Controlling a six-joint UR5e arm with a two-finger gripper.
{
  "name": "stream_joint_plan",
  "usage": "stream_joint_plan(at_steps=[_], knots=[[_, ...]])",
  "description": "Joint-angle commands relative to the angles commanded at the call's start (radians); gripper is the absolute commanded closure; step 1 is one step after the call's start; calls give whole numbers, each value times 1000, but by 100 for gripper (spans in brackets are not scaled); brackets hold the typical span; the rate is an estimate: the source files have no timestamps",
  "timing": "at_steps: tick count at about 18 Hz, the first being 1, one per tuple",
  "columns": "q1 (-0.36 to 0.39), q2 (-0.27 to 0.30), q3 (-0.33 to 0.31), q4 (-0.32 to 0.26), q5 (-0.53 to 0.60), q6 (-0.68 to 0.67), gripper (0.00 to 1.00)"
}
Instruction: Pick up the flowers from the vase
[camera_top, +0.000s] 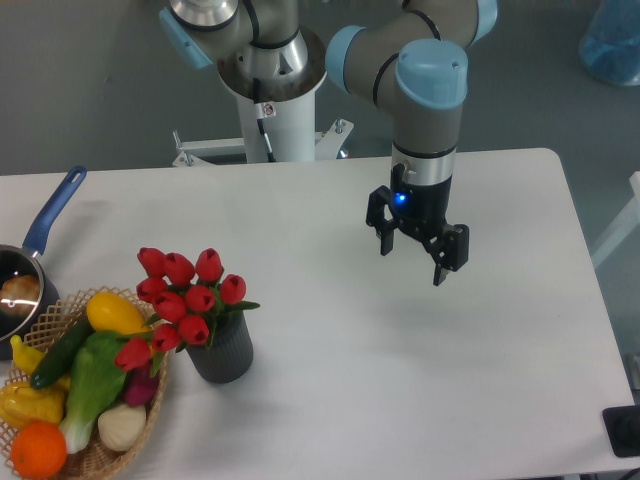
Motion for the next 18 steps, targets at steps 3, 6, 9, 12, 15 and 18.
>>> stream_joint_plan(at_steps=[3,6,9,12,15,18], knots=[[-3,0,-3,-3,0,0,0],[-9,-2,-15,-2,-9,-5,0],[-6,-3,-35,5,-15,-8,0],[0,-2,-64,8,-43,0,0],[-2,0,-87,9,-69,-2,0],[-6,0,-87,11,-118,-9,0]])
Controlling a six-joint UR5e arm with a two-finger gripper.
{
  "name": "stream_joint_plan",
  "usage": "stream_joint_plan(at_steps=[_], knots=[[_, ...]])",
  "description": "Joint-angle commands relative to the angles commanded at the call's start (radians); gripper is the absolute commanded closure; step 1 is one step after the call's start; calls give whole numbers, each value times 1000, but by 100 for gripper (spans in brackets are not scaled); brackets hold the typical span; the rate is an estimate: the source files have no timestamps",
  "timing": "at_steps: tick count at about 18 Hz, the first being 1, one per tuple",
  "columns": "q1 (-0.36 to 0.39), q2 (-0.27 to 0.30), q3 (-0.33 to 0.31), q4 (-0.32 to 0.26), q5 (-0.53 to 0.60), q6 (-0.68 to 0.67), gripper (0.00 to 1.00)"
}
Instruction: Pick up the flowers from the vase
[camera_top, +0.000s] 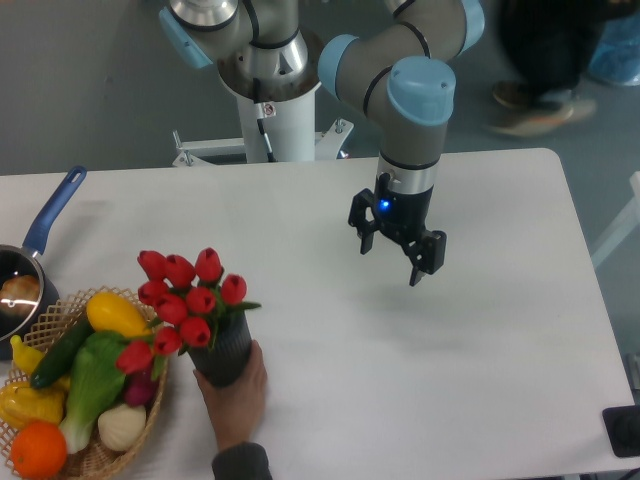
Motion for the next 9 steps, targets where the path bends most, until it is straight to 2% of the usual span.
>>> stream_joint_plan(at_steps=[3,7,9], knots=[[8,1,0,-2,-48,-6,0],[5,3,5,0,-110,-101,0],[-2,-6,29,6,-176,-168,0]])
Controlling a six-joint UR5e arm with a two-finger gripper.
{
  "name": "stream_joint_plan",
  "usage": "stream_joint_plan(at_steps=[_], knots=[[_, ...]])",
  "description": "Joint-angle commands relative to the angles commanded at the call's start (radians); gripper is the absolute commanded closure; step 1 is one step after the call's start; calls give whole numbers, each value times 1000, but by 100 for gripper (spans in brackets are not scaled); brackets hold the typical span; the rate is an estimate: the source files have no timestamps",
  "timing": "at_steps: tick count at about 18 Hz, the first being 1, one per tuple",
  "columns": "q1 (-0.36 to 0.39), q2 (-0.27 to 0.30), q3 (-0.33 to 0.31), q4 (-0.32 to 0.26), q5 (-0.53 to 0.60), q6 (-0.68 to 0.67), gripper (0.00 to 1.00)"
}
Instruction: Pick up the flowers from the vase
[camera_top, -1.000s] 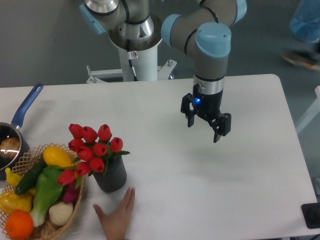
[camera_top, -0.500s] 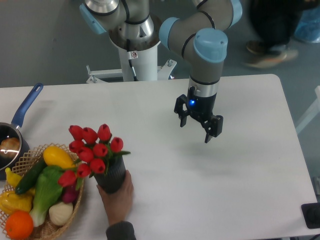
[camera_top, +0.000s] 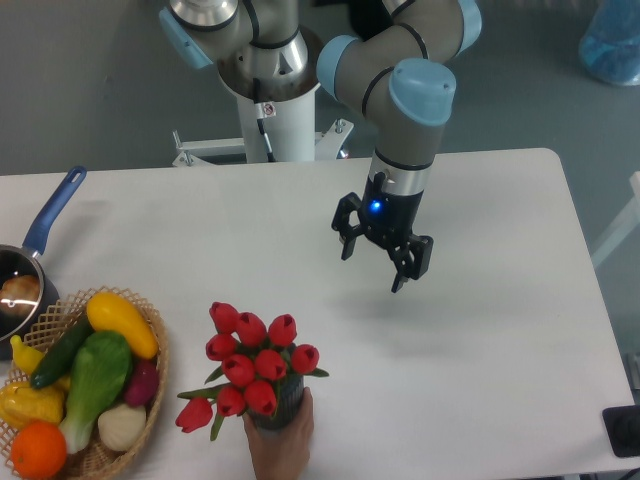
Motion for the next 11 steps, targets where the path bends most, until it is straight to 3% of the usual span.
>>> stream_joint_plan(at_steps=[4,9,11], knots=[[-12,-40,48,5,-118,-43,0],[-2,-80,54,5,-434,-51,0],[-6,-91,63,5,-454,-51,0]])
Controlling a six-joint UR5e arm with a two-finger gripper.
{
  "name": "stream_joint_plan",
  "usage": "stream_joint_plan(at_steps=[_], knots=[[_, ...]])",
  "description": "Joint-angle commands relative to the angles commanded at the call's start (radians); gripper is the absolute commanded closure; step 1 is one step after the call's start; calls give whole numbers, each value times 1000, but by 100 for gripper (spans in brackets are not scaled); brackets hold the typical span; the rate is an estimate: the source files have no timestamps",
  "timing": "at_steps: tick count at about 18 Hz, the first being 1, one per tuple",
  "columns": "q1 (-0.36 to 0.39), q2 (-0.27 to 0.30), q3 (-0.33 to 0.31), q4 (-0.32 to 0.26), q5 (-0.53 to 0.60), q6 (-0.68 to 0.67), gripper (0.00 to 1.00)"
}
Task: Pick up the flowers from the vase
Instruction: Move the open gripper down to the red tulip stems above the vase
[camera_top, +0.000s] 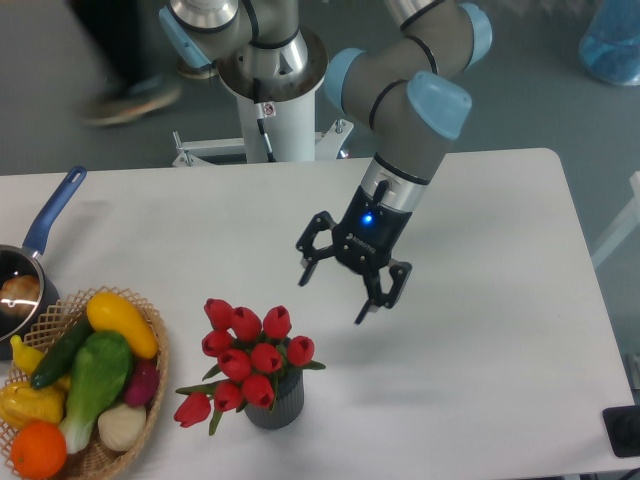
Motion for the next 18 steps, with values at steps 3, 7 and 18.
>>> stream_joint_plan(at_steps=[3,7,18], knots=[[-32,-35,31,2,-6,0,0],[-55,-60,57,2,-55,-15,0],[-118,-123,118,23,-95,-35,1]])
